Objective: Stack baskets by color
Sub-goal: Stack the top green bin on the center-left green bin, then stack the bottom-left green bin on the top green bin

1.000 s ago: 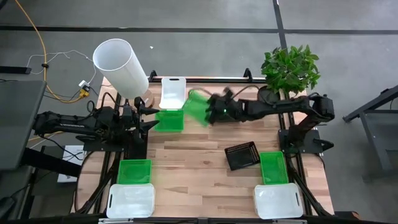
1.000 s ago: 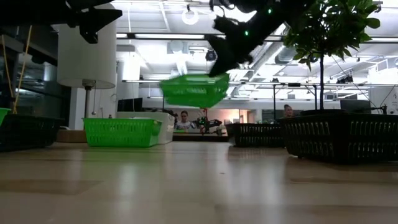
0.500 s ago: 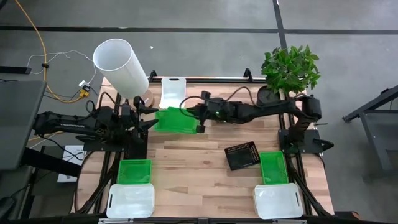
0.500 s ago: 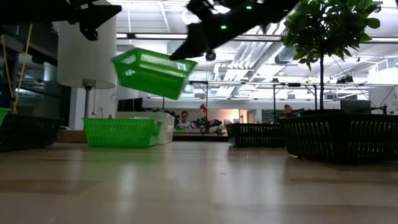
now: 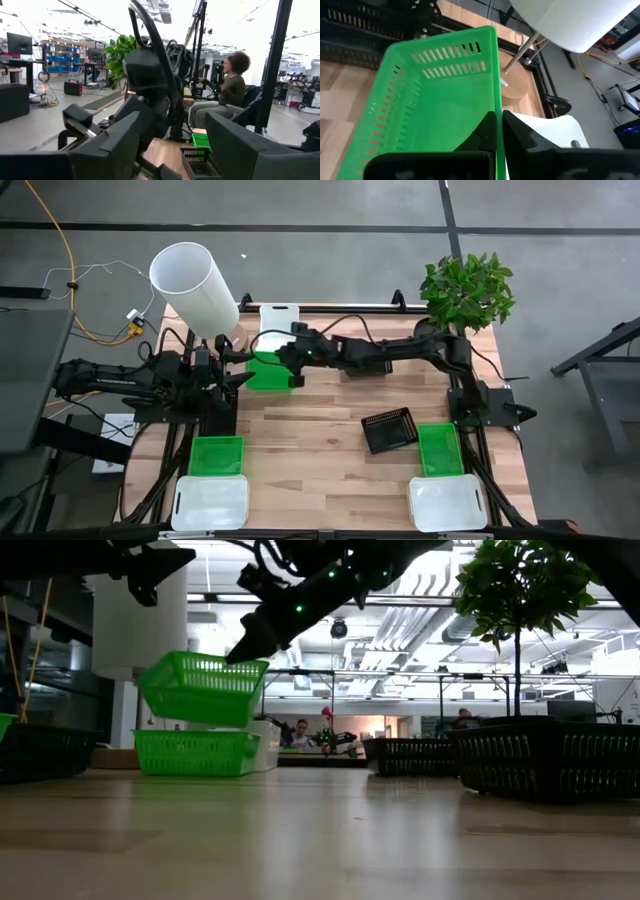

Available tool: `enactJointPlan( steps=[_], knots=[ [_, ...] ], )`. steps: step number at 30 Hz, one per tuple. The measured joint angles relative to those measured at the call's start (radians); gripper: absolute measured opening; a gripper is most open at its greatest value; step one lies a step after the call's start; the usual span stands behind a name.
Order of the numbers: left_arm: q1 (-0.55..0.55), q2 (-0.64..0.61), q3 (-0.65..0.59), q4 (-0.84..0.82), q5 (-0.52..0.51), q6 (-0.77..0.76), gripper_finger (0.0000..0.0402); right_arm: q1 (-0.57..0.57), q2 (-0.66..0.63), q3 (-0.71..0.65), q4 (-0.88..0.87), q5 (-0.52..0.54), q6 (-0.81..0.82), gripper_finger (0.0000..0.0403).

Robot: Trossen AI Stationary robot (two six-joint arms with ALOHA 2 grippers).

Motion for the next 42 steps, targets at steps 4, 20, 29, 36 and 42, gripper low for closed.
enactJointPlan(
  steps=[4,20,29,36,42],
  knots=[
    [0.000,0.000,0.000,0.000,0.001,-0.003,0.0213,-0.001,0.004,0.000,-0.016,-0.007,0.020,0.0000],
    [0.000,0.000,0.000,0.008,-0.003,-0.003,0.0213,-0.006,0.004,-0.004,-0.044,-0.009,0.079,0.0000],
    [0.000,0.000,0.000,0.008,-0.002,-0.003,0.0213,-0.005,0.004,-0.005,-0.039,-0.072,0.079,0.0021],
    [0.000,0.000,0.000,0.008,-0.002,-0.003,0.0213,-0.004,0.004,-0.005,-0.028,-0.066,0.072,0.0067],
    [0.000,0.000,0.000,0.008,-0.002,-0.003,0.0213,-0.004,0.004,-0.005,-0.022,-0.043,0.080,0.0106]
  ],
)
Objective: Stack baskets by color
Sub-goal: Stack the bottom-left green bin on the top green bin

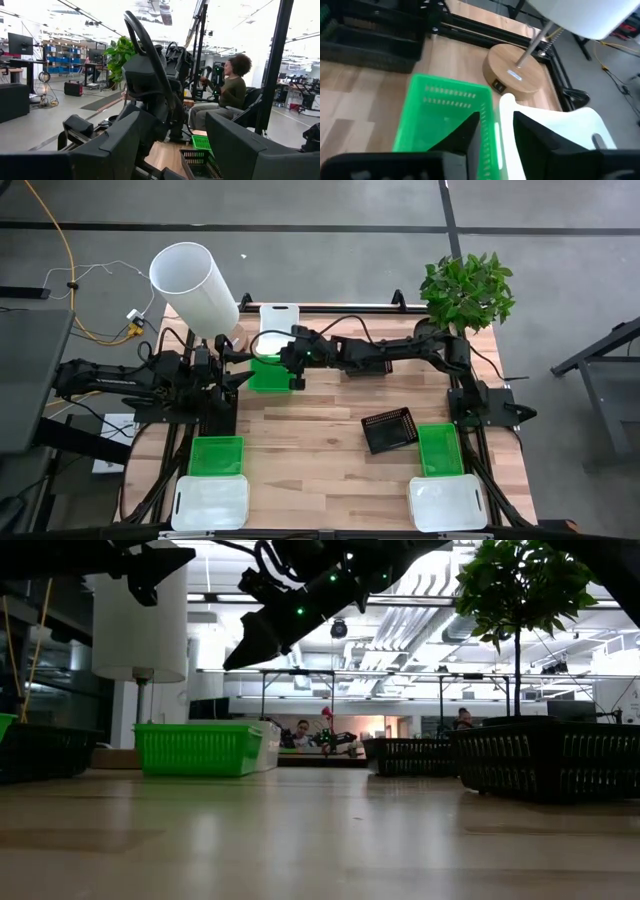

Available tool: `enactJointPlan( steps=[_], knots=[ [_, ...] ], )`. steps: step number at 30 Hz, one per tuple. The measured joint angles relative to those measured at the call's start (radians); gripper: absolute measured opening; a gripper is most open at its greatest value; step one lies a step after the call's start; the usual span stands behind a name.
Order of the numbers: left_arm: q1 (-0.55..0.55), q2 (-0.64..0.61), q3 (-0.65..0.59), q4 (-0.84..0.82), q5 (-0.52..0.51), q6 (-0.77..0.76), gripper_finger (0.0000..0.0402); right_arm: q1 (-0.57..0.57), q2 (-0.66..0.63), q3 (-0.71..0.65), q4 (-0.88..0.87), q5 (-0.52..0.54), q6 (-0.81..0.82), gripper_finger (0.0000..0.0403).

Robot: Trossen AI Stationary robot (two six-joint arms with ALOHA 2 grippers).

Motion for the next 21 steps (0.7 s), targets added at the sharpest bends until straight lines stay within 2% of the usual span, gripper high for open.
enactJointPlan(
  steps=[4,7,11,14,17,21],
  knots=[
    [0.000,0.000,0.000,-0.002,0.000,0.000,0.0213,0.007,-0.019,0.020,-0.064,0.070,-0.021,0.0141],
    [0.000,0.000,0.000,-0.010,0.001,0.000,0.0213,0.010,-0.066,0.033,-0.188,0.114,-0.024,0.0163],
    [0.000,0.000,0.000,-0.024,0.002,0.000,0.0213,0.008,-0.140,0.029,-0.487,0.123,0.049,0.0176],
    [0.000,0.001,0.000,-0.024,0.002,0.000,0.0213,0.006,-0.222,-0.065,-0.612,0.124,0.128,0.0176],
    [0.000,0.001,0.000,-0.023,0.002,0.000,0.0213,0.021,-0.350,-0.260,-0.559,0.134,0.193,0.0177],
    [0.000,0.001,0.000,-0.016,0.002,0.000,0.0213,0.069,-0.555,-0.548,-0.292,0.175,0.273,0.0177]
  ],
)
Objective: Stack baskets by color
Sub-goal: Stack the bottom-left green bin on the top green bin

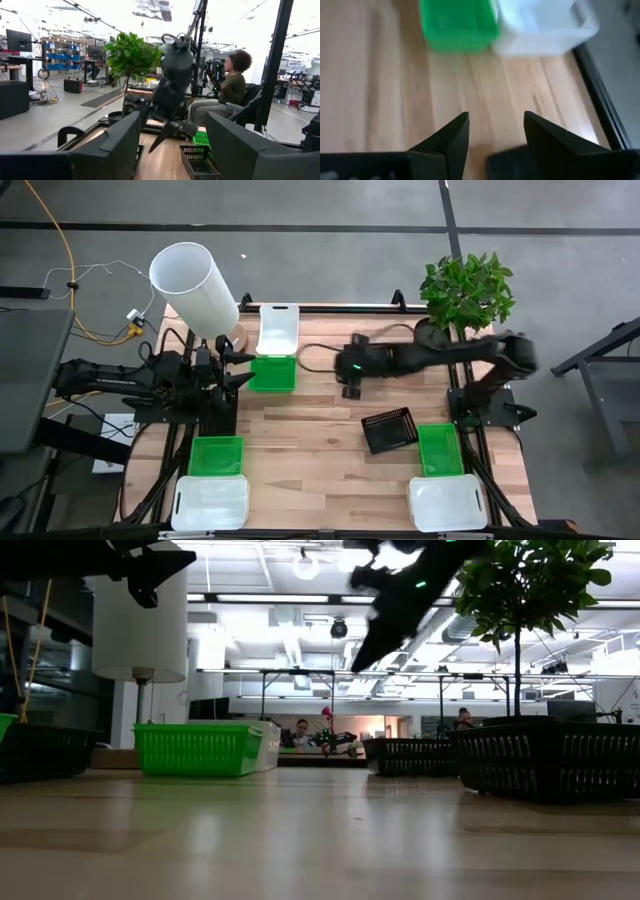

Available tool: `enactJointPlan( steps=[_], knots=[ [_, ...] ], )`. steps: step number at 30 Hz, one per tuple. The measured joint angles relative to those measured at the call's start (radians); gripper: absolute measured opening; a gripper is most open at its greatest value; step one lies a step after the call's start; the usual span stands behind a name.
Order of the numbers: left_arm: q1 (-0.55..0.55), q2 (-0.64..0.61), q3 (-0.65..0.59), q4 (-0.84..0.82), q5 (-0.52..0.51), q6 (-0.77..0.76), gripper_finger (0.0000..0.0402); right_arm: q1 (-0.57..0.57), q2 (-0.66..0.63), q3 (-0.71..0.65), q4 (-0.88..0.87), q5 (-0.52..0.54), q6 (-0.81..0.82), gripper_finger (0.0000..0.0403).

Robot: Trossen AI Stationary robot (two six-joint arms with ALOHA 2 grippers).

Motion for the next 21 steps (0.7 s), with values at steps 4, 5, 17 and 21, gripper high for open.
enactJointPlan(
  steps=[4,5,17,21],
  knots=[
    [0.000,0.000,0.000,0.009,-0.002,0.010,0.0213,0.052,-0.177,-0.259,0.454,0.008,0.014,0.0177],
    [0.000,0.000,0.000,0.009,-0.002,0.011,0.0213,0.066,-0.210,-0.315,0.577,0.005,0.006,0.0177],
    [0.000,0.018,0.000,0.008,-0.002,0.015,0.0213,0.102,-0.359,-0.625,1.162,0.003,0.049,0.0177],
    [0.000,0.021,0.000,0.008,-0.001,0.014,0.0213,0.101,-0.358,-0.634,1.142,0.003,0.051,0.0177]
  ],
)
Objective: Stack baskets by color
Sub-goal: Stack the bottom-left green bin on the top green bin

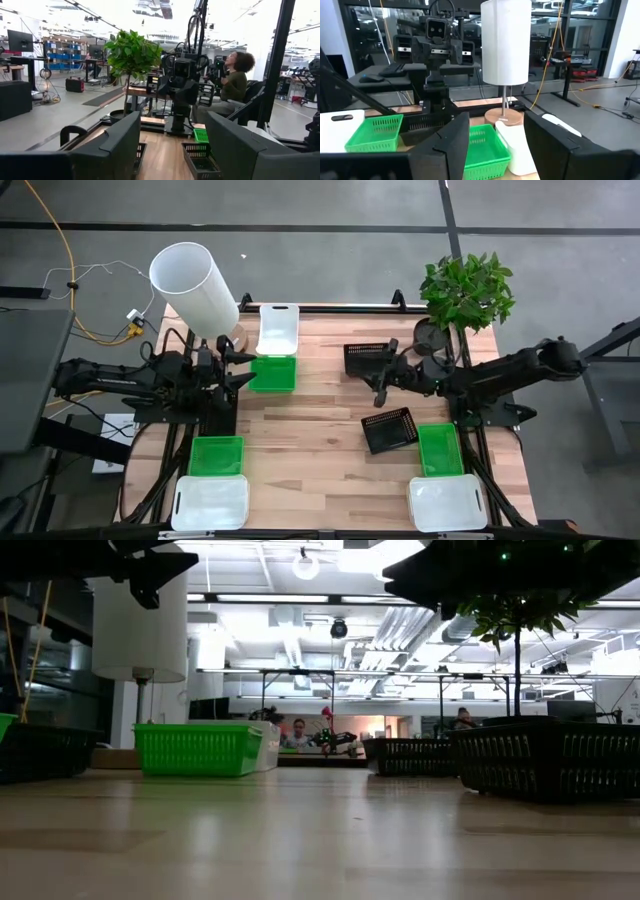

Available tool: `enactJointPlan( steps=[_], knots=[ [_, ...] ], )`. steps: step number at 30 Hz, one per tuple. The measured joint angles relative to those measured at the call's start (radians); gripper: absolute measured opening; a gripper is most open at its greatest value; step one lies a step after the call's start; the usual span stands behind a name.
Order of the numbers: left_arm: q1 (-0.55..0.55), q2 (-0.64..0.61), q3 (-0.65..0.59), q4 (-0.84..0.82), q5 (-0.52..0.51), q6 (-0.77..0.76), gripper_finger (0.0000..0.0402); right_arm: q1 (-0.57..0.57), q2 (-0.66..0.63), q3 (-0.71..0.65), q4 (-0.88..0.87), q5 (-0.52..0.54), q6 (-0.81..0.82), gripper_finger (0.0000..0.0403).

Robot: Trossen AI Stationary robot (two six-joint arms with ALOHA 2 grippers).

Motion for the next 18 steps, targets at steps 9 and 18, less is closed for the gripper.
enactJointPlan(
  steps=[9,18],
  knots=[
    [0.000,0.001,0.000,0.000,0.000,-0.015,0.0213,0.000,0.000,0.000,0.003,0.000,0.000,0.0177],
    [-0.005,0.062,0.000,0.068,0.082,-0.118,0.0213,0.000,0.000,0.000,0.004,0.000,0.000,0.0177]
  ],
)
